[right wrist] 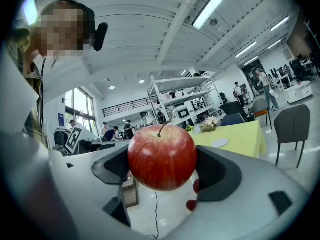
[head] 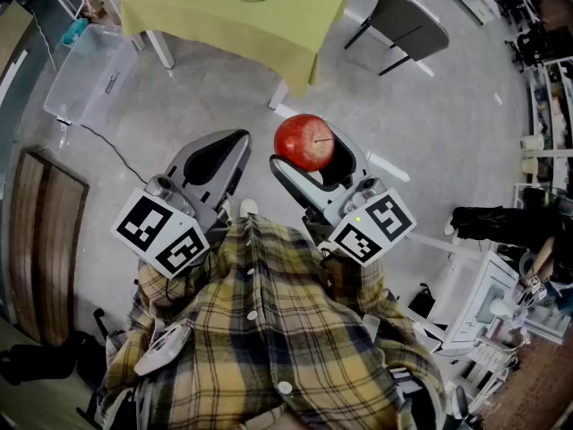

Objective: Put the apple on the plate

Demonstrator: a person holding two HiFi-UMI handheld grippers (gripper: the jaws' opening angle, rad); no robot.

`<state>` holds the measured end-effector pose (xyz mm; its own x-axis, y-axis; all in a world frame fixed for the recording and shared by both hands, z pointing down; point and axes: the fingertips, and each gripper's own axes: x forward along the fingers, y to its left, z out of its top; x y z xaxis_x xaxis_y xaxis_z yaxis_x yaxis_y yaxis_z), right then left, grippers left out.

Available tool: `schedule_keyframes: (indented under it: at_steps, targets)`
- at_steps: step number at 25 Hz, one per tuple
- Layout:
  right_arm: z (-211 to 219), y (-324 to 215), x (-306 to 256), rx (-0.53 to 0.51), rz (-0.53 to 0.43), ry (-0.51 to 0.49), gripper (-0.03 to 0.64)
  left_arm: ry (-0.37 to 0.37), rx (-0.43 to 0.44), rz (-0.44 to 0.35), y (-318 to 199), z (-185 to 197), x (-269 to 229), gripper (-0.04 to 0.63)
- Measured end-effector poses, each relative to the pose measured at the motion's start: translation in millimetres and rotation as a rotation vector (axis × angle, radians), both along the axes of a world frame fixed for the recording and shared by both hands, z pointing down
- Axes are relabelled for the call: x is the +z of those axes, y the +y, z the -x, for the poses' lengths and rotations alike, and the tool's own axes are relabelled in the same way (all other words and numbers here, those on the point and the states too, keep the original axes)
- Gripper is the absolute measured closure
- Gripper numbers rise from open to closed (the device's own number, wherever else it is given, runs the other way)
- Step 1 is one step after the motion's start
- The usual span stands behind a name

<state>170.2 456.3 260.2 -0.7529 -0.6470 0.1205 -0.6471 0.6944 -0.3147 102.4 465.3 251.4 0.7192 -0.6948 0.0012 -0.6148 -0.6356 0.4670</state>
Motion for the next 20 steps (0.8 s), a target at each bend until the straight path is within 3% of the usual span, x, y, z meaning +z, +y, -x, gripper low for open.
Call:
schedule_keyframes:
  at_steps: [20]
  targets:
    - [-29.0,2.7,-3.7,-0.012,-0.02,-0.006,0.236,-0.013,-0.012,-0.007,2.9,-28.5,1.6,0.588]
